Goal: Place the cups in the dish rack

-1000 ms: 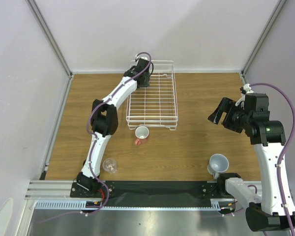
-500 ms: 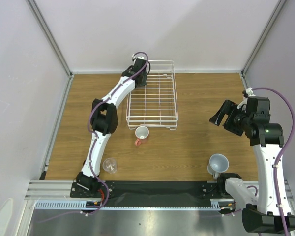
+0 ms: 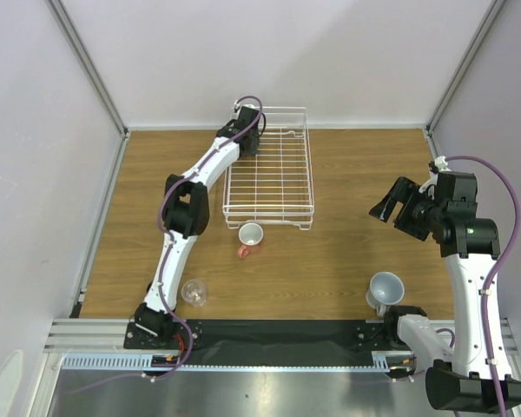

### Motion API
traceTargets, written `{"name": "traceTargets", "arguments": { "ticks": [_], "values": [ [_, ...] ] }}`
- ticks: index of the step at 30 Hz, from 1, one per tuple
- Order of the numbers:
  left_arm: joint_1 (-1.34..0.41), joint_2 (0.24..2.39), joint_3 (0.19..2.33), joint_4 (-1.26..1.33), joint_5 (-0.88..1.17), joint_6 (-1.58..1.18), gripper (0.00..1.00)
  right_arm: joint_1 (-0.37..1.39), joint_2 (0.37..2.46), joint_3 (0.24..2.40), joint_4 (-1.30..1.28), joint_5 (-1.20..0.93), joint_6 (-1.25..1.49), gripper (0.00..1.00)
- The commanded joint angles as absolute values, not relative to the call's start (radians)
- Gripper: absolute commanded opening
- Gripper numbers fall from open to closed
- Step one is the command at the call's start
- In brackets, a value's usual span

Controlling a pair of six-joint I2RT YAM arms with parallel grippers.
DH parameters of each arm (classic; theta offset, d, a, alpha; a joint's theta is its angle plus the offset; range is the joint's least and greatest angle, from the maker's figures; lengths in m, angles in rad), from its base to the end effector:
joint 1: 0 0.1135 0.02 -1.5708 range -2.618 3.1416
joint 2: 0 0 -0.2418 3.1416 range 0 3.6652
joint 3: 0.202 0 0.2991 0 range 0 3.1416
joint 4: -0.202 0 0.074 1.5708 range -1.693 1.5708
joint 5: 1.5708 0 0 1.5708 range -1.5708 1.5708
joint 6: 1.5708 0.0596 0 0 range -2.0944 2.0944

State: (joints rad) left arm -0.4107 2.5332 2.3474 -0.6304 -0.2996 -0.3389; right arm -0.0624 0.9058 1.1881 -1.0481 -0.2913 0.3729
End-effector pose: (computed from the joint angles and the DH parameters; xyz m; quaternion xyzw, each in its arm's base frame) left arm 0.5637 -0.2263 0.1611 -0.0219 0.9206 -0.0043 0.3898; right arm 0.2306 0.0027 0.3522 0.1411 0.9011 0.1919 0.3623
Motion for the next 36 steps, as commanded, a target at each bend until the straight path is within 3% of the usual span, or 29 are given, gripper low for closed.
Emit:
{"name": "traceTargets", "arguments": {
  "ticks": [1,8,11,14,24,30,36],
  "values": [
    [-0.407,2.516,2.418,-0.557,-0.302,-0.334,0.06,-0.072,0.894,1.187,-1.017,-0.308,0.377,0.84],
    [-0.408,2.514,2.419,-0.554,-0.302,-0.322,0.24,-0.074,0.897,1.186,-1.008,-0.311,0.377,0.83],
    [-0.407,2.516,2.416,-0.555,-0.291,-0.321,0.45,-0.075,0.9,1.187,-1.008,-0.316,0.374,0.83],
    [-0.408,2.514,2.414,-0.549,-0.287,-0.31,0.52,-0.075,0.9,1.19,-1.006,-0.316,0.374,0.83],
    [-0.407,2.476,2.402,-0.555,-0.245,-0.345,0.59,-0.075,0.907,1.206,-1.008,-0.316,0.374,0.83],
    [-0.407,2.409,2.372,-0.574,-0.23,-0.403,0.73,-0.075,0.916,1.219,-1.015,-0.311,0.39,0.83],
    [-0.408,2.316,2.295,-0.575,-0.183,-0.459,0.79,-0.074,0.925,1.229,-1.026,-0.31,0.413,0.83]
  ]
}}
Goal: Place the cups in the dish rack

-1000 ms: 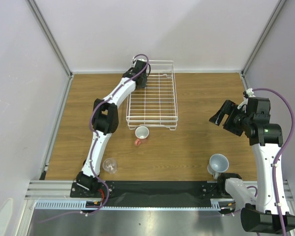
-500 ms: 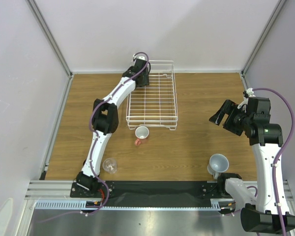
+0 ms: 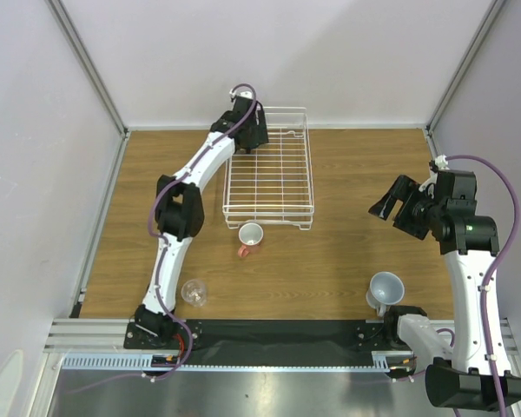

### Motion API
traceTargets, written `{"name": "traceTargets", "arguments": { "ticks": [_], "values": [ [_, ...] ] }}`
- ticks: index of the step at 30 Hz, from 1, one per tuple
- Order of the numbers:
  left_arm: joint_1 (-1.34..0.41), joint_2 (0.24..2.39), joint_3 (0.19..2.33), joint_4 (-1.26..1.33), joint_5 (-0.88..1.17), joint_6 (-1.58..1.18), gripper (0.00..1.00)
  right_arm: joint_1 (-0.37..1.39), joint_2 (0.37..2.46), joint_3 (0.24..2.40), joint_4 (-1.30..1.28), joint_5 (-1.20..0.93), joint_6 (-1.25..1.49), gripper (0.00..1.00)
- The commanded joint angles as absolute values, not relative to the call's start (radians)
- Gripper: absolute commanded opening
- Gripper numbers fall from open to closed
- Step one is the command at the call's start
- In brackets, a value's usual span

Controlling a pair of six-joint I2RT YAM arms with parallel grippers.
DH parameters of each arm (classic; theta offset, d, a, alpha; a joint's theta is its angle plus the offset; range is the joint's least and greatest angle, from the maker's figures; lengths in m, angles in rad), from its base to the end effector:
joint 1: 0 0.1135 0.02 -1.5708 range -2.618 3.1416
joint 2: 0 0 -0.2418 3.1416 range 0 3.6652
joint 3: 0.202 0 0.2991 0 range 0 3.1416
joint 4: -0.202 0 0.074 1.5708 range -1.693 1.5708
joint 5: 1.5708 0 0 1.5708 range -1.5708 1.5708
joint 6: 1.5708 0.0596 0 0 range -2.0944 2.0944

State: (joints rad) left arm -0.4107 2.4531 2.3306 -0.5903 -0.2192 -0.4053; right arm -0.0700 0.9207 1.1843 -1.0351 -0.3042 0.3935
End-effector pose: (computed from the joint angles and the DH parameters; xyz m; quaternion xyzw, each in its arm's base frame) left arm 0.5597 -0.2296 0.2045 -0.0431 0.9040 -0.0728 0.4190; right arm 0.2354 0.0014 0.3490 0.1518 0.8998 0.1997 0.3571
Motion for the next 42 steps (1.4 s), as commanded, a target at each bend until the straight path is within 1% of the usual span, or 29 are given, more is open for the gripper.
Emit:
{"name": "traceTargets", "arguments": {
  "ticks": [1,5,10,13,17,20,21,25,29,30,31,36,40,42],
  "values": [
    [-0.408,2.283,2.277,-0.574,-0.176,-0.466,0.8,-0.074,0.928,1.23,-1.041,-0.304,0.411,0.83],
    [-0.41,2.183,2.188,-0.568,-0.14,-0.489,0.81,-0.074,0.95,1.229,-1.084,-0.281,0.425,0.81],
    [-0.436,2.033,2.013,-0.557,-0.115,-0.518,0.82,-0.071,0.979,1.201,-1.164,-0.189,0.475,0.8],
    [-0.469,1.907,1.875,-0.522,-0.107,-0.518,0.82,-0.067,1.006,1.177,-1.215,-0.143,0.506,0.81],
    [-0.521,1.709,1.683,-0.492,-0.068,-0.512,0.82,-0.054,1.038,1.134,-1.278,-0.006,0.575,0.82],
    [-0.566,1.616,1.605,-0.509,-0.054,-0.518,0.82,-0.048,1.072,1.123,-1.322,0.049,0.604,0.84],
    [-0.575,1.548,1.551,-0.511,-0.045,-0.522,0.82,-0.045,1.077,1.121,-1.341,0.06,0.618,0.84],
    [-0.626,1.387,1.427,-0.502,-0.012,-0.538,0.82,-0.017,1.069,1.097,-1.364,0.106,0.686,0.84],
    [-0.653,1.269,1.329,-0.515,-0.008,-0.575,0.82,0.032,1.022,1.036,-1.319,0.083,0.762,0.76],
    [-0.663,1.238,1.318,-0.517,-0.008,-0.584,0.82,0.041,1.016,1.005,-1.313,0.074,0.781,0.72],
    [-0.666,1.229,1.309,-0.517,-0.008,-0.592,0.82,0.041,1.017,0.993,-1.31,0.071,0.802,0.71],
    [-0.678,1.218,1.312,-0.517,0.058,-0.623,0.82,0.095,1.029,0.933,-1.293,0.078,0.916,0.7],
    [-0.678,1.279,1.374,-0.517,0.094,-0.604,0.82,0.103,1.048,0.87,-1.25,0.071,0.951,0.7],
    [-0.678,1.336,1.44,-0.532,0.115,-0.581,0.82,0.101,1.071,0.859,-1.21,0.063,0.951,0.69]
  ]
}}
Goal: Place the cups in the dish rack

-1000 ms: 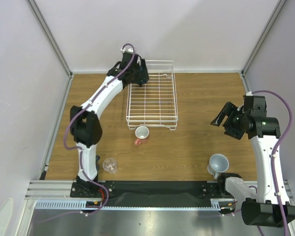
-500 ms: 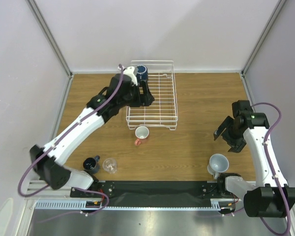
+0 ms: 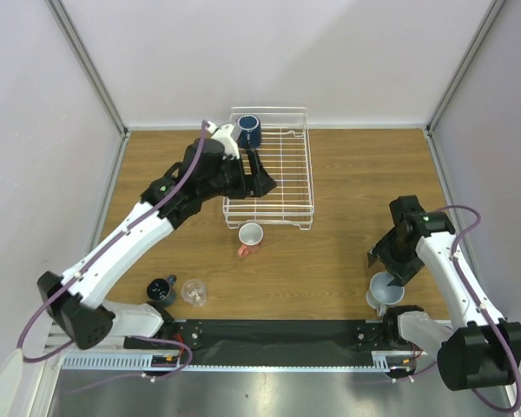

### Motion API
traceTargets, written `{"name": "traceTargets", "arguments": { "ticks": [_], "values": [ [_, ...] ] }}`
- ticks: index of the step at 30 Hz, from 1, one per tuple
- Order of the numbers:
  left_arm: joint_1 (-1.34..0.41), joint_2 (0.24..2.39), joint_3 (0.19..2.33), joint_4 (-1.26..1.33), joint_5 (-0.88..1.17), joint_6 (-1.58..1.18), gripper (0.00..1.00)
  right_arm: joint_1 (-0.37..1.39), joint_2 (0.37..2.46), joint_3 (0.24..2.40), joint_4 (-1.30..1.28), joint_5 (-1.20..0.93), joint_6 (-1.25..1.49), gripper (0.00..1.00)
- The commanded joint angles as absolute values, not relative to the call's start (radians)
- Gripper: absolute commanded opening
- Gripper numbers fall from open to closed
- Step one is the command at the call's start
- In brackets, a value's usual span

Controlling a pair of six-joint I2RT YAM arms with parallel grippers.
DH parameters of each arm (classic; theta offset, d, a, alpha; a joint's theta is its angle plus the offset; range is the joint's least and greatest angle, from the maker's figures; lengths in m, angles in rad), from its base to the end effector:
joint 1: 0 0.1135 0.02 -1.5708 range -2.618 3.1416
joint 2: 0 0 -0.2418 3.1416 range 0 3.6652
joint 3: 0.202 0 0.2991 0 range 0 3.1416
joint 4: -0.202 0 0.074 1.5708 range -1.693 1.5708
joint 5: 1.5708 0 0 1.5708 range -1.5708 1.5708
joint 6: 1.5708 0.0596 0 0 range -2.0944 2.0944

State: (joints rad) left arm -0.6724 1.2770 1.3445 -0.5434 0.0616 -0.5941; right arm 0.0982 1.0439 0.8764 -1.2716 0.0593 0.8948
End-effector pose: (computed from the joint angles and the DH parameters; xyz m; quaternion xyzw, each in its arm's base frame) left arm 0.2770 -0.2252 0.3634 0.0494 0.8522 -0.3291 0.4038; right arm 0.2142 0.0175 0.2005 0.3886 0.9186 0.0053 0.0719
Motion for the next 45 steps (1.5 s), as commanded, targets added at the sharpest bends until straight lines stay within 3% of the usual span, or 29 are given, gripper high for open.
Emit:
{"name": "traceTargets", "arguments": {
  "ticks": [1,6,10,15,20,21,24,32,38,45],
  "values": [
    [-0.678,1.353,1.462,-0.549,0.123,-0.577,0.82,0.101,1.083,0.859,-1.207,0.067,0.954,0.69],
    [-0.678,1.446,1.574,-0.575,0.159,-0.561,0.81,0.092,1.183,0.856,-1.155,0.032,0.945,0.66],
    [-0.68,1.47,1.605,-0.58,0.173,-0.566,0.81,0.078,1.207,0.845,-1.144,0.028,0.954,0.56],
    [-0.681,1.445,1.586,-0.601,0.167,-0.571,0.81,0.077,1.197,0.793,-1.124,0.032,0.956,0.5],
    [-0.683,1.375,1.519,-0.609,0.132,-0.584,0.81,0.077,1.174,0.706,-1.08,0.02,0.937,0.27],
    [-0.683,1.368,1.511,-0.612,0.133,-0.586,0.82,0.077,1.169,0.698,-1.071,0.009,0.928,0.16],
    [-0.683,1.347,1.496,-0.612,0.135,-0.592,0.82,0.077,1.16,0.721,-1.058,0.009,0.905,0.0],
    [-0.678,1.403,1.552,-0.563,0.245,-0.676,0.83,0.077,1.147,0.932,-1.066,-0.087,0.767,0.0],
    [-0.667,1.397,1.488,-0.378,0.431,-0.793,0.86,0.054,1.105,1.011,-0.924,-0.487,0.638,0.0],
    [-0.661,1.413,1.496,-0.272,0.532,-0.911,0.88,0.038,1.011,1.017,-0.809,-0.607,0.656,0.0]
  ]
}}
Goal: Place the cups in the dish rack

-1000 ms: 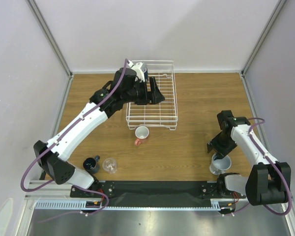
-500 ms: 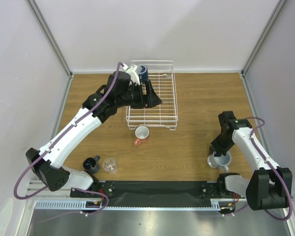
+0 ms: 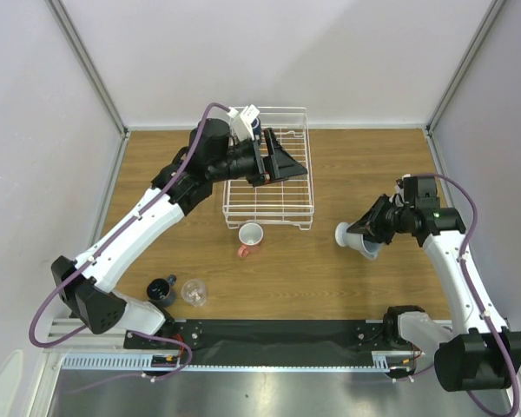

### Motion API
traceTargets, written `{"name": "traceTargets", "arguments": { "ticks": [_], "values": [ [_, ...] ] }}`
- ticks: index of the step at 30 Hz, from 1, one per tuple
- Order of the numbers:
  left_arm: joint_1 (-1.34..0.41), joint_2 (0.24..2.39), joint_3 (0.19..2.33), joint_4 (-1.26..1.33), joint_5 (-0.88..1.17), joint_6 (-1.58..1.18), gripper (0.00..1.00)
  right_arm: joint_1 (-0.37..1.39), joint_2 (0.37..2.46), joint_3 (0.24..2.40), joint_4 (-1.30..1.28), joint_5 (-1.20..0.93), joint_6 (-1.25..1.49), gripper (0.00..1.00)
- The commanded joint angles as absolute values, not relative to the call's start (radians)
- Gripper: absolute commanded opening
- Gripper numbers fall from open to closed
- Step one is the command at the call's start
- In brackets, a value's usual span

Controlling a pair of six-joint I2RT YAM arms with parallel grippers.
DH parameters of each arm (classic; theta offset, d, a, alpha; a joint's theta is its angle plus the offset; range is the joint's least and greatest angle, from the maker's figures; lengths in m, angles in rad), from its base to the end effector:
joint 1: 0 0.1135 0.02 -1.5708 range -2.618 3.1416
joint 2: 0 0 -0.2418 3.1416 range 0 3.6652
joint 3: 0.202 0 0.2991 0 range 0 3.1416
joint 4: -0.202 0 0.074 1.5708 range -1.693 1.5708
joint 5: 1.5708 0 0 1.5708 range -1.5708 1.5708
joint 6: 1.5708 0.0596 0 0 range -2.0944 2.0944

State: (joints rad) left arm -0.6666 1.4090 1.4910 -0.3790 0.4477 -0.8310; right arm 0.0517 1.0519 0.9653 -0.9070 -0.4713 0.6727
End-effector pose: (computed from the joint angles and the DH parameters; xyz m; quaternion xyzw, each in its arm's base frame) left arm 0.2908 -0.2616 0.3986 0.0672 0.7921 -0.5255 0.3033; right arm 0.2648 0.0408 0.2514 0.2215 0.9079 0.3074 0.1795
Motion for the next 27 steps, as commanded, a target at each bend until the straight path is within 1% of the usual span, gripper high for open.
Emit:
{"name": "traceTargets", "arguments": {
  "ticks": [1,4,7,10,11,13,15,21,25,27],
  "values": [
    [-0.661,1.414,1.488,-0.262,0.54,-0.917,0.88,0.032,1.006,1.026,-0.799,-0.617,0.66,0.0],
    [-0.663,1.407,1.47,-0.223,0.569,-0.937,0.88,0.011,0.996,1.066,-0.782,-0.655,0.686,0.0],
    [-0.658,1.397,1.474,-0.198,0.591,-0.934,0.91,0.006,0.989,1.138,-0.779,-0.683,0.704,0.0],
    [-0.657,1.394,1.494,-0.167,0.612,-0.942,0.92,0.008,0.989,1.176,-0.717,-0.748,0.765,0.0],
    [-0.657,1.394,1.499,-0.164,0.62,-0.943,0.96,0.008,0.989,1.196,-0.697,-0.785,0.788,0.0],
    [-0.658,1.393,1.515,-0.166,0.635,-0.94,0.98,0.006,0.986,1.21,-0.606,-0.821,0.85,0.0],
    [-0.658,1.387,1.525,-0.17,0.635,-0.911,1.0,0.008,0.974,1.215,-0.492,-0.862,0.964,0.0],
    [-0.669,1.321,1.474,-0.1,0.626,-0.849,1.0,0.008,0.96,1.197,-0.202,-0.945,1.294,0.0],
    [-0.709,1.218,1.35,0.006,0.496,-0.763,1.0,0.015,0.96,1.2,-0.108,-0.931,1.46,0.0],
    [-0.719,1.193,1.319,0.082,0.494,-0.747,1.0,0.024,0.957,1.201,-0.085,-0.91,1.535,0.0]
  ]
}}
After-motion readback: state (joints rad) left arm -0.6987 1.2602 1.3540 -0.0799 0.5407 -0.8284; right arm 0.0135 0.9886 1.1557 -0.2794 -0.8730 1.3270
